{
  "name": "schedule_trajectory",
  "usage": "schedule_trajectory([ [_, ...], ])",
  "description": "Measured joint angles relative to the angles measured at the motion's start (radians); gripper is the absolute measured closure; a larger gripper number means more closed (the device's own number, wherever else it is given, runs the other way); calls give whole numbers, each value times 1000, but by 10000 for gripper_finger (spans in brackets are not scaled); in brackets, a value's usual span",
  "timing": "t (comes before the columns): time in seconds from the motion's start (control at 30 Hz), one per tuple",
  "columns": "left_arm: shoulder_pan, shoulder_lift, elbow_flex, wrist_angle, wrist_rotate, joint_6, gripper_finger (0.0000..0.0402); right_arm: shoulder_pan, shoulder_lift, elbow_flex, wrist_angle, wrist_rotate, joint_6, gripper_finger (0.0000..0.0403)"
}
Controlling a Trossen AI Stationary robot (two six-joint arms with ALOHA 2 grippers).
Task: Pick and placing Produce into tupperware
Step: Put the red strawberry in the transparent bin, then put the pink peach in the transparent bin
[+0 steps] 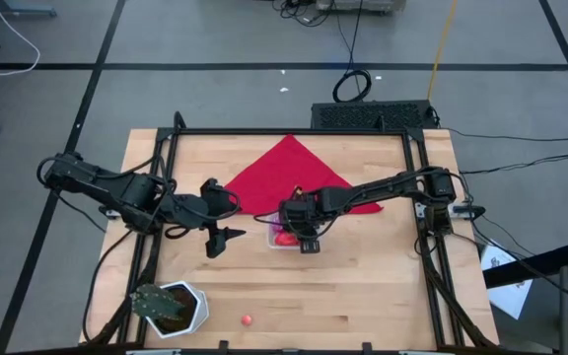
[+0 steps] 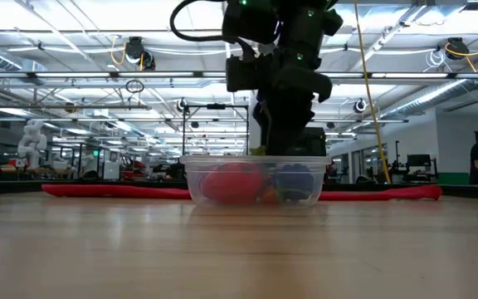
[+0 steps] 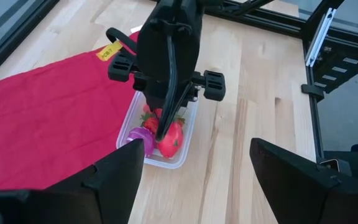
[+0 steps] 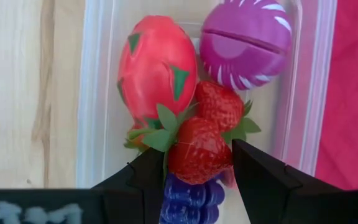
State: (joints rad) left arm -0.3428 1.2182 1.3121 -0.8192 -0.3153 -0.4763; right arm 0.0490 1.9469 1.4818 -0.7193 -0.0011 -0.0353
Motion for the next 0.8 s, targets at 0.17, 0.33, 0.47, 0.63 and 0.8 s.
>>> schedule_trajectory([
  [0.17,0,0,0,0,0,0,105,0,0,0,16,0,-14,243],
  [0.33,0,0,0,0,0,1,105,0,0,0,14,0,-14,243],
  [0.47,0,0,0,0,0,1,105,0,0,0,13,0,-14,232],
  [0.63,0,0,0,0,0,1,105,0,0,0,13,1,-11,203],
  [0.8,0,0,0,0,0,1,105,-2,0,1,13,1,4,184],
])
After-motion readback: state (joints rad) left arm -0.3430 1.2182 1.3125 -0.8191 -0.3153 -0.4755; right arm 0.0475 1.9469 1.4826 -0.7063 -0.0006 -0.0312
